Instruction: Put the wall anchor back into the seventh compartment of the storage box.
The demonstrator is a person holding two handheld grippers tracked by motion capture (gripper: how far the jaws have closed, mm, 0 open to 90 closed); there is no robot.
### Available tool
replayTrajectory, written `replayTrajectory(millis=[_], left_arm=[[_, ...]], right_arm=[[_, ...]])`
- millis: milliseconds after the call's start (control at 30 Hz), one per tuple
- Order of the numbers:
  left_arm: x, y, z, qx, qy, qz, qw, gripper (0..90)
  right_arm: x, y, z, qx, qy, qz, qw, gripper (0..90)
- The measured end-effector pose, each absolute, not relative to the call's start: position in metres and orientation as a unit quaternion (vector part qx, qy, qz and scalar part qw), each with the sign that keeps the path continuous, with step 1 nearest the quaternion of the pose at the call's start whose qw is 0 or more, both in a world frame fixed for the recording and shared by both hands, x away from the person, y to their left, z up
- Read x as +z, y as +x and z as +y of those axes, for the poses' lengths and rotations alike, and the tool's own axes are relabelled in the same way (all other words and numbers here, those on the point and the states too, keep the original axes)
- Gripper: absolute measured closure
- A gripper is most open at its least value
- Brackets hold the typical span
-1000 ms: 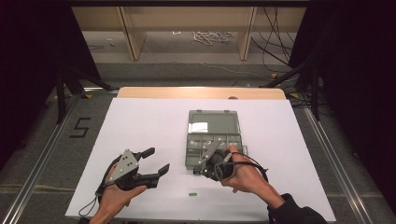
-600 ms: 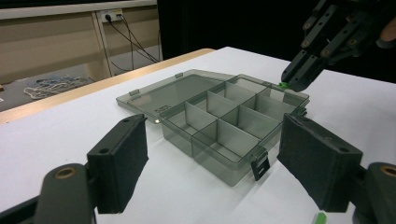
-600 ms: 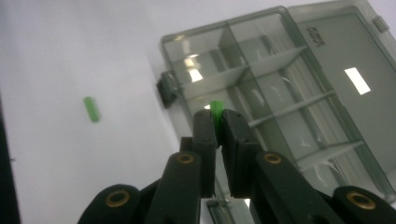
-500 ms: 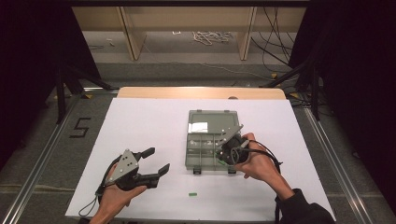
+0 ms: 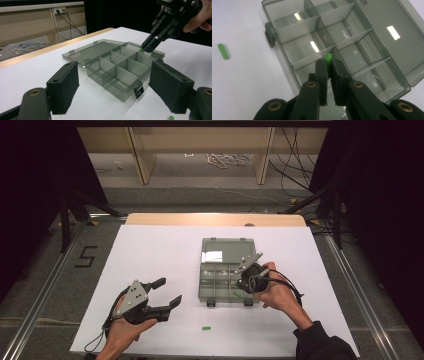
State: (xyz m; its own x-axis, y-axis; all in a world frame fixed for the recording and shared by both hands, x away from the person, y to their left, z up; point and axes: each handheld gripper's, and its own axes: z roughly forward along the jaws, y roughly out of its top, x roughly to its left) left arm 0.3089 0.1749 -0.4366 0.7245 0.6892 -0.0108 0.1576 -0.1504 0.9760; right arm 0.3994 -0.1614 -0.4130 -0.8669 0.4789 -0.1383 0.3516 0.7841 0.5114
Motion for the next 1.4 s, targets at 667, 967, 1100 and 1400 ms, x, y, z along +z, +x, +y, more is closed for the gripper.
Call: replayTrajectory(millis=[667, 967, 1100, 1400], left_arm=[[-0.436, 0.310, 0.176, 0.230, 0.721, 0.292, 0.584, 21.2], [-0.436, 0.310, 0.176, 0.228, 0.719, 0.298, 0.585, 21.0], [-0.436, 0.310, 0.176, 0.231, 0.720, 0.296, 0.584, 20.9], [-0.436, 0.310, 0.176, 0.231, 0.718, 0.298, 0.586, 20.9]], right_arm=[[-0.431, 0.403, -0.156, 0.230, 0.223, 0.939, 0.127, 84.2], [-0.426, 0.400, -0.153, 0.235, 0.228, 0.933, 0.152, 68.0], [-0.418, 0.395, -0.147, 0.259, 0.211, 0.929, 0.160, 54.1], [-0.410, 0.364, -0.111, 0.267, 0.137, 0.944, 0.135, 44.6]])
